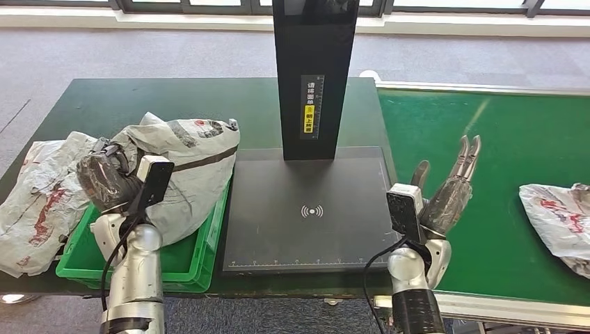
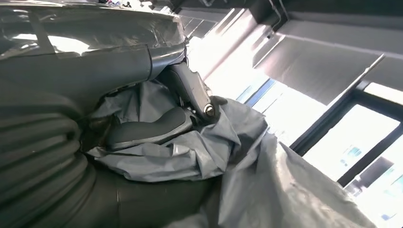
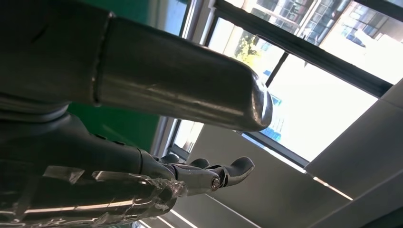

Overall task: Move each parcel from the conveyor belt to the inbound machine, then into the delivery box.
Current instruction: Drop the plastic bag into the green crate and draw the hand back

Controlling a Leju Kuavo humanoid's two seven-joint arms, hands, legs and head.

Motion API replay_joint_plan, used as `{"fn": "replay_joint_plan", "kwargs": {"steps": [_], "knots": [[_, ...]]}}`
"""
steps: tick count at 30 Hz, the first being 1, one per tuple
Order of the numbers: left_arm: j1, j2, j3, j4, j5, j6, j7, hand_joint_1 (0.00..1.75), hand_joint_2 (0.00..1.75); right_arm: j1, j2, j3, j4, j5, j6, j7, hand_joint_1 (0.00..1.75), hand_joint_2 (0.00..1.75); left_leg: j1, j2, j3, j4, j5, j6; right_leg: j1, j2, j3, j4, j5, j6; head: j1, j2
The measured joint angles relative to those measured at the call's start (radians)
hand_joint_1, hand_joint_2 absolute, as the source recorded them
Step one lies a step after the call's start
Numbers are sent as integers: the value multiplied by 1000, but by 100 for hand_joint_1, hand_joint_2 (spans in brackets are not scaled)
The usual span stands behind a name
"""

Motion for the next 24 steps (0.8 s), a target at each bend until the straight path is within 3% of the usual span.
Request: {"fn": "replay_joint_plan", "kwargs": {"steps": [4, 10, 14, 24], "knots": [[-25, -2, 3, 84, -74, 0, 92, 0, 0, 13, 3, -12, -23, 20, 16, 15, 0, 0, 0, 0, 0, 0, 0, 0, 0, 0, 0, 0, 0, 0, 0, 0], [-45, -2, 19, 144, -143, 0, 158, 0, 0, 27, 5, -21, -46, 37, 38, 31, 0, 0, 0, 0, 0, 0, 0, 0, 0, 0, 0, 0, 0, 0, 0, 0], [-42, -3, 29, 120, -227, 1, 218, 0, 0, 29, 5, -28, -50, 47, 69, 41, 0, 0, 0, 0, 0, 0, 0, 0, 0, 0, 0, 0, 0, 0, 0, 0], [-10, -5, 37, 0, -254, 2, 301, 0, 0, 29, 6, -31, -50, 80, 87, 69, 0, 0, 0, 1, 0, 0, 0, 0, 0, 1, 0, 0, 0, 0, 0, 0]]}}
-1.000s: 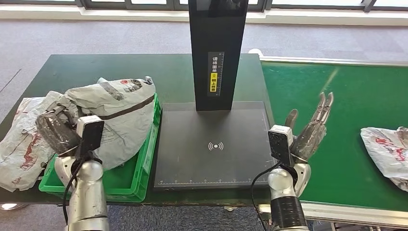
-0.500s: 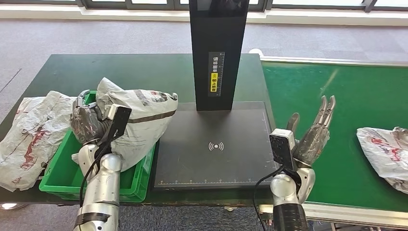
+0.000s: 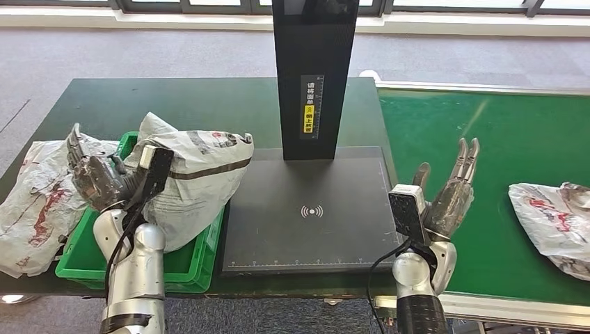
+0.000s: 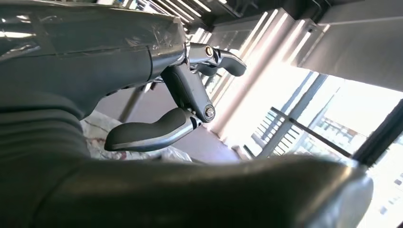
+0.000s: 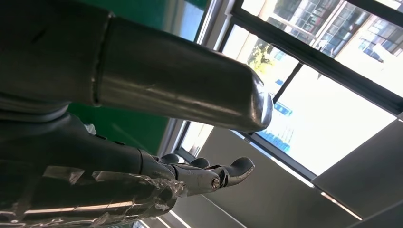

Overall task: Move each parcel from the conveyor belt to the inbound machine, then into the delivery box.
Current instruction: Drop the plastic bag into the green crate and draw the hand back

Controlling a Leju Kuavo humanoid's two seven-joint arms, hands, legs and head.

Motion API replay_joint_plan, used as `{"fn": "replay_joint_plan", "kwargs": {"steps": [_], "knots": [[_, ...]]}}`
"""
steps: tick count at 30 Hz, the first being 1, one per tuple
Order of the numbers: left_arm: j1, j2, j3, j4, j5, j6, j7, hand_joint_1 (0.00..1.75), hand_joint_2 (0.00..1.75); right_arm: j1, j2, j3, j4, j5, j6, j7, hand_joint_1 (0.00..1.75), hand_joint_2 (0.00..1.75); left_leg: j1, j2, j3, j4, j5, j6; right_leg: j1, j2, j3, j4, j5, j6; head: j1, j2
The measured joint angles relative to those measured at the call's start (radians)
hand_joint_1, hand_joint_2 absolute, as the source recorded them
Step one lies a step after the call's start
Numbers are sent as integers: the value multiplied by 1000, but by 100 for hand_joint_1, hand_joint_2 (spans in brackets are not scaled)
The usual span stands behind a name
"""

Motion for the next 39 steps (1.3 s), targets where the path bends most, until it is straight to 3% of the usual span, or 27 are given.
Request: {"fn": "replay_joint_plan", "kwargs": {"steps": [4, 7, 11, 20, 26, 39], "knots": [[18, 0, 20, -74, 40, 0, -12, 0, 0, -3, 0, -7, 13, 26, 6, 21, 0, 0, 0, -1, -1, 0, 0, 0, 0, -1, 0, 0, 0, 0, 0, 0], [20, 0, 73, -117, 117, 0, -87, 0, 0, -6, 0, -16, 26, 51, 2, 37, 0, 0, 0, 0, -1, 0, 0, 0, 0, -1, 0, 0, 0, 0, 0, 0], [18, 1, 191, -156, 232, 0, -225, 0, 0, -10, 0, -35, 37, 80, -2, 62, 0, 0, 0, 0, 0, 0, 0, 0, 0, 0, 0, 0, -1, 0, 0, 0], [-43, 1, 428, -134, 298, 0, -389, 0, 0, -22, 0, -56, 60, 119, -3, 92, 0, 0, 0, 0, 0, 0, 0, 0, 0, 0, 0, 0, -1, 0, 0, 0], [-65, 1, 504, -111, 299, 0, -401, 0, 0, -27, 0, -62, 71, 123, -3, 93, 0, 0, 0, 0, 0, 0, 0, 0, 0, -1, 0, 0, -1, 0, 0, 0], [-76, 1, 545, -90, 299, 0, -402, 0, 0, -33, 0, -62, 81, 123, -3, 93, 0, 0, 0, 0, 0, 0, 0, 0, 0, 0, 0, 0, -1, 0, 0, 0]]}}
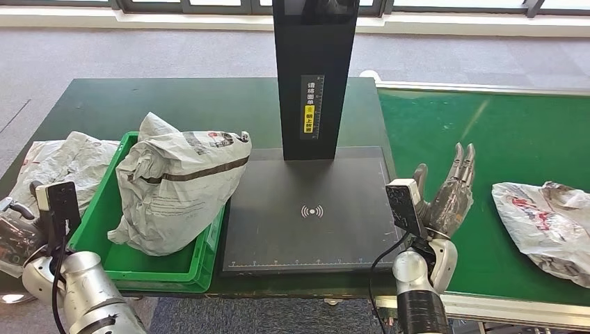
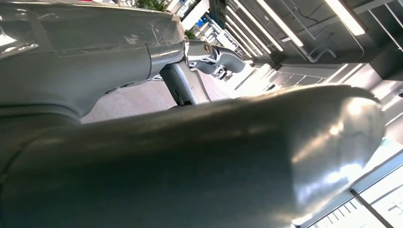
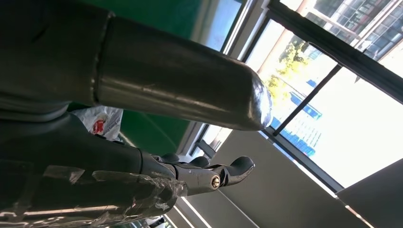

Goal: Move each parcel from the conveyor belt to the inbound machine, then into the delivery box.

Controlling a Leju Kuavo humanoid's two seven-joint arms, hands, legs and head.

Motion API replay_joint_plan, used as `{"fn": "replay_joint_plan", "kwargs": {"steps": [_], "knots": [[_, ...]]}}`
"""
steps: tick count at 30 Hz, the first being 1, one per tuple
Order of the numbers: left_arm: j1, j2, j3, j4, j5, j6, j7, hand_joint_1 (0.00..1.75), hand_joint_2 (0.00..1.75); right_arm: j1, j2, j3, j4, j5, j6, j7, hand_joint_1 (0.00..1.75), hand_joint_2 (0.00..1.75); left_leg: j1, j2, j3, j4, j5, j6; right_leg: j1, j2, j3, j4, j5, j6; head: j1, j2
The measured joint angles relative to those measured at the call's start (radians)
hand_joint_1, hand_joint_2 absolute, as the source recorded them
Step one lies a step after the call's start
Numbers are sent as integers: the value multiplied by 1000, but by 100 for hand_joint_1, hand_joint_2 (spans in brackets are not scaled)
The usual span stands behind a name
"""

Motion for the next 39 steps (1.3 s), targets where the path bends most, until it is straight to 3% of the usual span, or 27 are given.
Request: {"fn": "replay_joint_plan", "kwargs": {"steps": [4, 6, 8, 10, 12, 16, 17, 20, 22, 25, 28, 33, 39], "knots": [[-2, 0, 9, 3, 1, 0, -2, 0, 0, 0, 0, 0, 1, 1, -1, 0, 0, 0, 0, 0, 0, 0, 0, 0, 0, 0, 0, 0, 0, 0, 0, 0], [-2, 0, 11, 5, 31, 0, -18, 0, 87, 0, 0, -1, 1, 10, -6, 8, 0, 0, 0, 0, 0, 0, 0, 0, 0, 0, 0, 0, 0, 0, 0, 0], [8, -3, -13, 10, 163, -8, -53, 0, 175, 0, 0, -5, 1, 68, -34, 44, 0, 0, 0, 1, 1, 0, 0, 0, 0, 0, 0, 0, 0, 0, 0, 0], [44, -7, -97, 8, 386, -67, -82, 0, 175, -1, -2, -21, 1, 215, -82, 115, 0, 0, 0, 1, 1, 1, 0, 0, 0, 0, -1, 0, 0, 0, 0, 0], [91, -10, -239, -6, 587, -210, -95, 0, 175, -4, -7, -58, 0, 409, -115, 180, 0, 0, 0, -2, 0, 2, 0, 0, 0, -2, 0, -1, 0, 0, 0, 0], [156, -13, -518, -39, 823, -530, -116, 0, 175, -18, -40, -148, 2, 636, -124, 282, 0, 175, 0, -4, -1, 2, -1, 2, 0, -5, 2, -1, 0, 1, 0, 0], [171, -11, -586, -50, 880, -628, -120, 0, 175, -22, -66, -155, 14, 653, -125, 353, 0, 175, -1, -4, -1, 2, -1, 2, -1, -5, 2, -2, 1, 2, 0, 0], [226, 5, -795, -76, 991, -951, -128, 0, 175, -46, -198, -90, 115, 661, -125, 687, 0, 175, -2, -6, -2, 4, -2, 4, -2, -7, 4, -3, 1, 4, 0, 0], [247, 17, -915, -80, 997, -1046, -140, 0, 175, -66, -272, -39, 191, 659, -125, 810, 0, 175, -2, -6, -3, 4, -2, 5, -2, -7, 4, -3, 1, 5, 0, 0], [262, 28, -1030, -81, 1004, -1022, -154, 0, 175, -84, -335, -25, 287, 653, -125, 784, 0, 175, -3, -2, -2, 4, -4, 7, -2, -4, 3, -3, 2, 6, 0, 0], [280, 34, -1088, -86, 1021, -1023, -154, 0, 175, -96, -370, -33, 357, 659, -125, 751, 0, 175, -2, -3, -2, 4, -3, 7, -2, -5, 3, -3, 1, 6, 0, 0], [288, 38, -1124, -92, 1022, -1055, -148, 0, 175, -116, -389, -76, 429, 659, -125, 715, 0, 175, -1, -3, -2, 3, -3, 7, -1, -5, 3, -3, 1, 6, 0, 0], [287, 38, -1138, -92, 1010, -1078, -144, 0, 175, -147, -391, -174, 523, 607, -125, 606, 0, 175, -1, -3, -2, 3, -3, 7, -1, -5, 3, -3, 1, 6, 0, 0]]}}
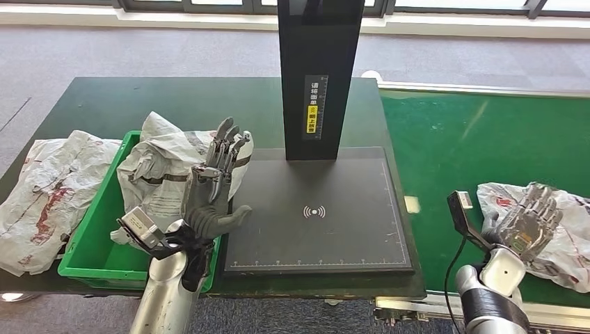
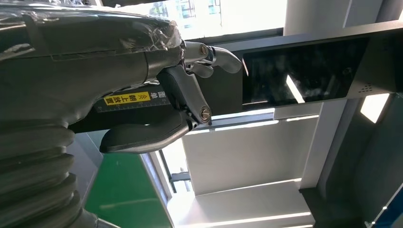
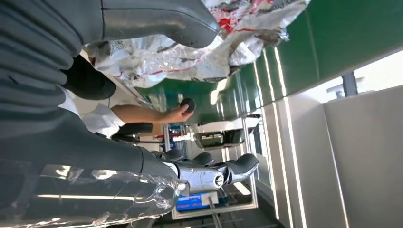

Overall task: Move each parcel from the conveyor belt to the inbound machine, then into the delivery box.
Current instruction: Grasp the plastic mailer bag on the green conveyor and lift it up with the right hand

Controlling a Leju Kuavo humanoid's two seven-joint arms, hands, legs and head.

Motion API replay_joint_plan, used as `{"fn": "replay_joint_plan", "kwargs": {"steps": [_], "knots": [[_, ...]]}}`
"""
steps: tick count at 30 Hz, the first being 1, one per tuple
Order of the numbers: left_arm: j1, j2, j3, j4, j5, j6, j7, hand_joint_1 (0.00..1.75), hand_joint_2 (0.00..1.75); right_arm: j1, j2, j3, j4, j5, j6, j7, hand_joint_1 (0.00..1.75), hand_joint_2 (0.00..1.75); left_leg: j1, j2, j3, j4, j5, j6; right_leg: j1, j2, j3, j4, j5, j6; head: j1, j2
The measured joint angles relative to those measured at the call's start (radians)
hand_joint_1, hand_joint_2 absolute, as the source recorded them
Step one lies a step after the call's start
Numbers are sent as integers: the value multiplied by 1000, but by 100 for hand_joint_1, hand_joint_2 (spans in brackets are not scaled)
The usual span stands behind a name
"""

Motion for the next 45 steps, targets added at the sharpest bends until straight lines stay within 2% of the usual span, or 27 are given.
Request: {"fn": "replay_joint_plan", "kwargs": {"steps": [5, 7, 11, 16, 24, 25, 28, 29, 39, 43, 45], "knots": [[0, 0, -2, 0, -10, -8, 1, 0, 175, -40, -2, -77, 98, -94, 3, -102, 0, 175, 0, 1, 0, 0, 0, 0, 0, 1, 0, 0, 0, 0, 0, 0], [0, 0, -2, 1, -15, -14, 1, 0, 175, -60, -9, -118, 155, -120, 28, -115, 0, 175, 0, 0, 0, 0, 0, 0, 0, 1, 0, 0, 0, 0, 0, 0], [0, 0, -4, 3, -28, -25, 3, 0, 175, -81, -29, -182, 245, -104, 107, -35, 0, 175, 0, 0, 0, 0, 0, 0, 0, 0, 0, 0, 0, 0, 0, 0], [-1, 0, -6, 4, -45, -26, 13, 0, 175, -81, -47, -200, 297, -35, 165, 68, 0, 175, 0, 1, 0, 0, 0, 0, 0, 1, -1, 0, 0, 0, 0, 0], [-2, 0, -12, 3, -63, -24, 19, 0, 175, -82, -53, -201, 333, -11, 228, 101, 0, 175, 0, 1, 0, 0, 0, 0, 0, 1, 0, 0, 0, 0, 0, 0], [-2, 0, -13, 2, -66, -22, 19, 0, 175, -82, -53, -201, 335, -7, 234, 104, 14, 175, 0, 1, 0, 0, 0, 0, 0, 1, 0, 0, 0, 0, 0, 0], [-1, 0, -18, -7, -76, -16, 19, 0, 175, -86, -53, -201, 342, 9, 255, 118, 144, 175, 0, 0, 0, 0, 0, 0, 0, 1, 0, 0, 0, 0, 0, 0], [-1, 0, -19, -10, -80, -13, 19, 0, 175, -88, -53, -201, 344, 14, 263, 121, 175, 175, 0, 0, 0, 0, 0, 0, 0, 1, 0, 0, 0, 0, 0, 0], [1, 0, -22, -34, -100, 14, 32, 0, 175, -104, -53, -201, 350, 44, 260, 103, 175, 175, 0, 0, 0, 0, 0, 0, 0, 1, 0, 0, 0, 0, 0, 0], [1, 0, -25, -39, -103, 30, 37, 0, 175, -107, -51, -201, 350, 53, 221, 103, 175, 175, 0, 0, 0, 0, 0, 0, 0, 1, 0, 0, 0, 0, 0, 0], [1, 0, -26, -41, -103, 38, 37, 0, 175, -108, -41, -201, 347, 54, 179, 71, 175, 175, 0, 0, 0, 0, 0, 0, 0, 0, 1, 0, 0, 0, 0, 0]]}}
